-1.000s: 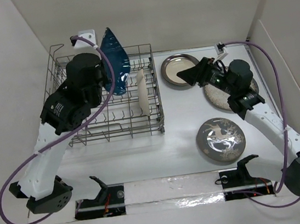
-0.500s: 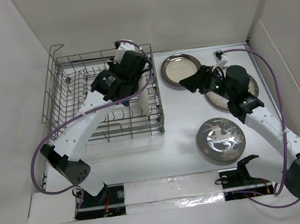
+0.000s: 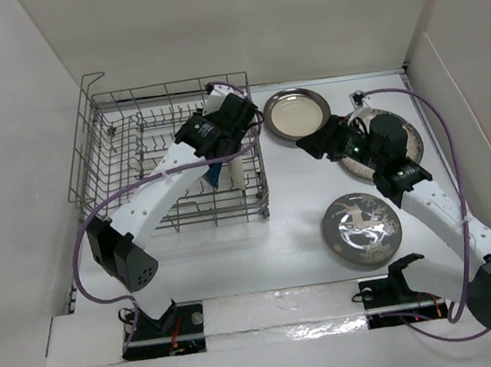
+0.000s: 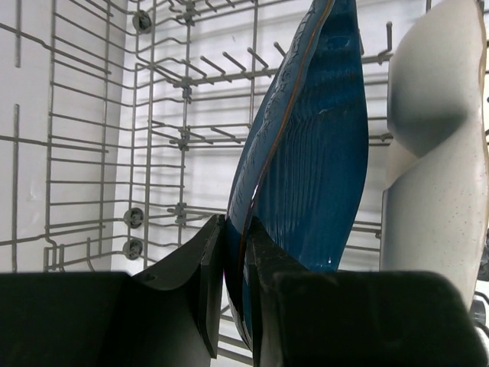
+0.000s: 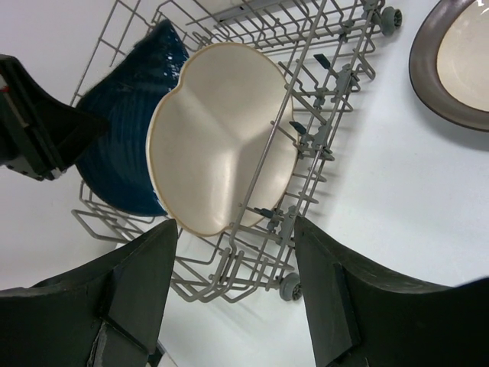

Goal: Load the plates into the dish rack

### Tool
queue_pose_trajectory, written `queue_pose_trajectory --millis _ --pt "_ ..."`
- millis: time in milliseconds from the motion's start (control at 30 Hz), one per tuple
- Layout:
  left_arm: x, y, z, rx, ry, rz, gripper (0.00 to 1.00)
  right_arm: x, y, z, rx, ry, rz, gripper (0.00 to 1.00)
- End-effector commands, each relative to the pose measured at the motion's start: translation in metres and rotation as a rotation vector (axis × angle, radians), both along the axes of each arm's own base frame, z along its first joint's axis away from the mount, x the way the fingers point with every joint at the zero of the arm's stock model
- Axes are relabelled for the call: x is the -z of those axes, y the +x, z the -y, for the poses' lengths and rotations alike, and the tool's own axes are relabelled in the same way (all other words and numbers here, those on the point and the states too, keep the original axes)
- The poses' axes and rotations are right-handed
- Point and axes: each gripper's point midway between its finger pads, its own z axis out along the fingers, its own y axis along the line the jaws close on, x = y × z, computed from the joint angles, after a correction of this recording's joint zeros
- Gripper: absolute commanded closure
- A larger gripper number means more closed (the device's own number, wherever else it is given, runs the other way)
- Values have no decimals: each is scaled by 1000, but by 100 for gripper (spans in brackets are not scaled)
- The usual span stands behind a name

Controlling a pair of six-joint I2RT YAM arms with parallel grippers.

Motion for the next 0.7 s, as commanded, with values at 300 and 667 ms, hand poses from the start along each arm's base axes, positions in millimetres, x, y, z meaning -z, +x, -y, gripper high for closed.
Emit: queue_pose_trajectory --millis 300,667 --pt "21 -2 16 -29 -22 22 100 -13 2 2 6 13 70 32" --pt "47 0 17 -56 13 -16 100 -9 0 5 11 7 65 32"
